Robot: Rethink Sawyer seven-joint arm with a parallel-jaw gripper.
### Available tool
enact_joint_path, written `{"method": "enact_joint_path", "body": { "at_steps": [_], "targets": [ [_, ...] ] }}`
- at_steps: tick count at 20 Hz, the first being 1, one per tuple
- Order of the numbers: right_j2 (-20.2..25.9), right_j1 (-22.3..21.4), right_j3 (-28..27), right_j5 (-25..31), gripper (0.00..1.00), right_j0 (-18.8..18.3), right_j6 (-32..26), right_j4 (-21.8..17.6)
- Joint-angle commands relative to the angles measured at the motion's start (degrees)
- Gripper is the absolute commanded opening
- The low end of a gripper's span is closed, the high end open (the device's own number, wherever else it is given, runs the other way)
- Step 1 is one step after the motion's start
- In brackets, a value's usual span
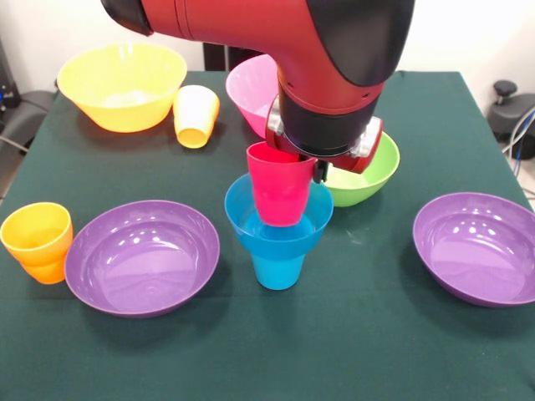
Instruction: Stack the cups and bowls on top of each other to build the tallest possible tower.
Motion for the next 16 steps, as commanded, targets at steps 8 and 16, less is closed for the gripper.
{"method": "enact_joint_path", "body": {
  "at_steps": [8, 16],
  "targets": [
    [2.22, -0.75, 7.96, -6.68, 0.0, 1.76, 9.39, 0.53],
    [2.32, -0.94, 8.66, -7.54, 0.0, 2.04, 10.03, 1.13]
  ]
}}
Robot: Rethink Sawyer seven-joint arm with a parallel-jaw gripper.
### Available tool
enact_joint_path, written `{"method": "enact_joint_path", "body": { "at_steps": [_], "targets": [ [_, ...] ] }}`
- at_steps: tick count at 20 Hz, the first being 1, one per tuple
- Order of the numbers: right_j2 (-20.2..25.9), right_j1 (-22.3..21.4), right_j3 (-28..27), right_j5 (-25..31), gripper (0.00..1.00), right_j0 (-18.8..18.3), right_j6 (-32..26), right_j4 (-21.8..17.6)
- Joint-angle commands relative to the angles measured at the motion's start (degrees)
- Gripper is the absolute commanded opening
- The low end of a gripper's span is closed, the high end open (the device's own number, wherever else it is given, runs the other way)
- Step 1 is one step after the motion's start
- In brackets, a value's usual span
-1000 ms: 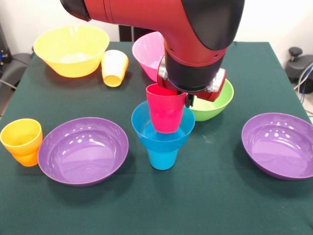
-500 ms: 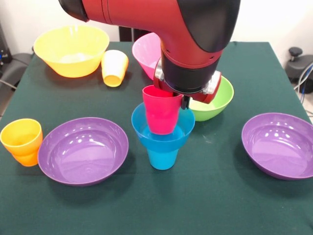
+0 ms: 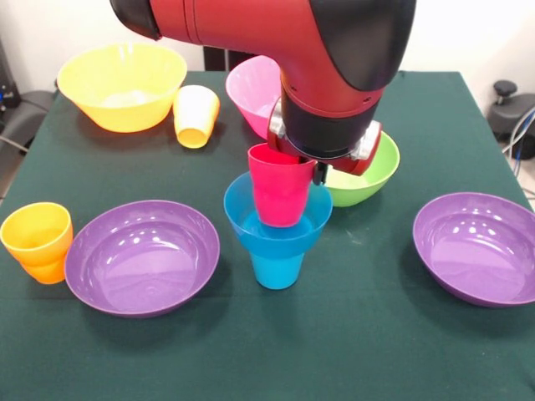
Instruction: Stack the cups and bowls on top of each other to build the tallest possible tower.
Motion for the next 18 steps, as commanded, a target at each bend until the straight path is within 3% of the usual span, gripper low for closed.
{"method": "enact_joint_path", "body": {
  "at_steps": [1, 18],
  "targets": [
    [2.96, -0.37, 6.09, -5.35, 0.0, 1.47, 10.06, 0.95],
    [2.76, 1.1, 3.8, -5.34, 0.0, 1.48, 9.18, 1.14]
  ]
}}
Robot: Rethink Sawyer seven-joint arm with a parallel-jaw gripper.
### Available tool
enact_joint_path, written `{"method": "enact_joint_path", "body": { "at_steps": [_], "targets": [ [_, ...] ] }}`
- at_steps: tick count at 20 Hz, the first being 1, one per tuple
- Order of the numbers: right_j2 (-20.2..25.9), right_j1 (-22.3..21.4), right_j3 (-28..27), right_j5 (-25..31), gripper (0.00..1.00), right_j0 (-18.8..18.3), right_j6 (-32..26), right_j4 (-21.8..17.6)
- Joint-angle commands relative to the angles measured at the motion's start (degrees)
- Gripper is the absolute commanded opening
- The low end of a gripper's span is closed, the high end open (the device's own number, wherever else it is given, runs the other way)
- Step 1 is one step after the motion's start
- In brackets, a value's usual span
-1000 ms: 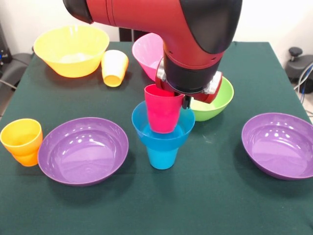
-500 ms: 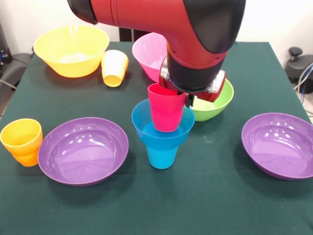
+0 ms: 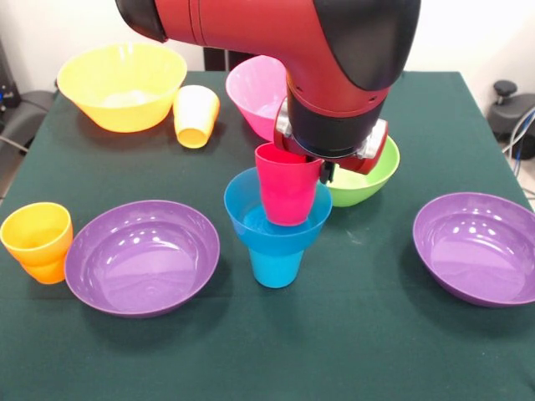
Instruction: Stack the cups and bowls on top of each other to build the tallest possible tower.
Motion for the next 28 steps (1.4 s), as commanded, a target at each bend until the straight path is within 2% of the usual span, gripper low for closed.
{"method": "enact_joint_path", "body": {
  "at_steps": [1, 28],
  "targets": [
    [2.84, 1.13, 3.28, -5.38, 0.0, 1.23, 9.14, -0.01],
    [2.4, 2.14, 0.87, -4.34, 0.0, 0.66, 6.87, -1.21]
  ]
}}
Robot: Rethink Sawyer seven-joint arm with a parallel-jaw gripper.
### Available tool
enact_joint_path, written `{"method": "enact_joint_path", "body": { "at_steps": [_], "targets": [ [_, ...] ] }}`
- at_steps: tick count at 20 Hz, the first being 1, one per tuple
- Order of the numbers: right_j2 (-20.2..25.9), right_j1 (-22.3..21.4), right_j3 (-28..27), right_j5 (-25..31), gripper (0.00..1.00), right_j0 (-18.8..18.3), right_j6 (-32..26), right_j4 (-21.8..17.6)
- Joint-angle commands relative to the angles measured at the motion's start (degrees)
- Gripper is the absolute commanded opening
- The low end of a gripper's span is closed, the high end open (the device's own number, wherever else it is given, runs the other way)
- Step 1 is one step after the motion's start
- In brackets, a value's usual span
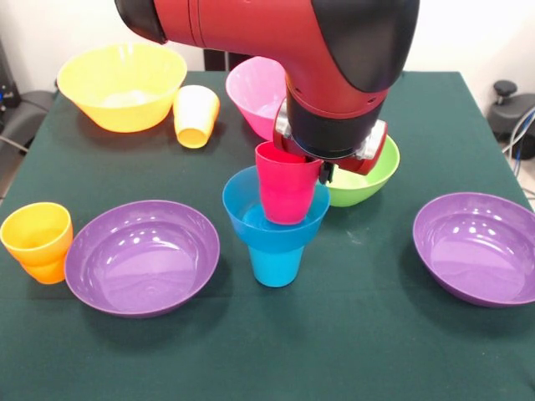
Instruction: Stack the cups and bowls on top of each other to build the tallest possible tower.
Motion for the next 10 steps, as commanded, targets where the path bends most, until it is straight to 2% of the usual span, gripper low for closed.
{"method": "enact_joint_path", "body": {
  "at_steps": [1, 6, 10],
  "targets": [
    [2.54, 2.24, 0.38, -4.0, 0.0, 0.57, 6.78, -1.33],
    [2.53, 2.61, -0.19, -3.67, 0.0, 0.33, 6.0, -1.53],
    [2.64, 0.9, 2.89, -4.8, 0.0, 0.68, 6.13, -1.1]
  ]
}}
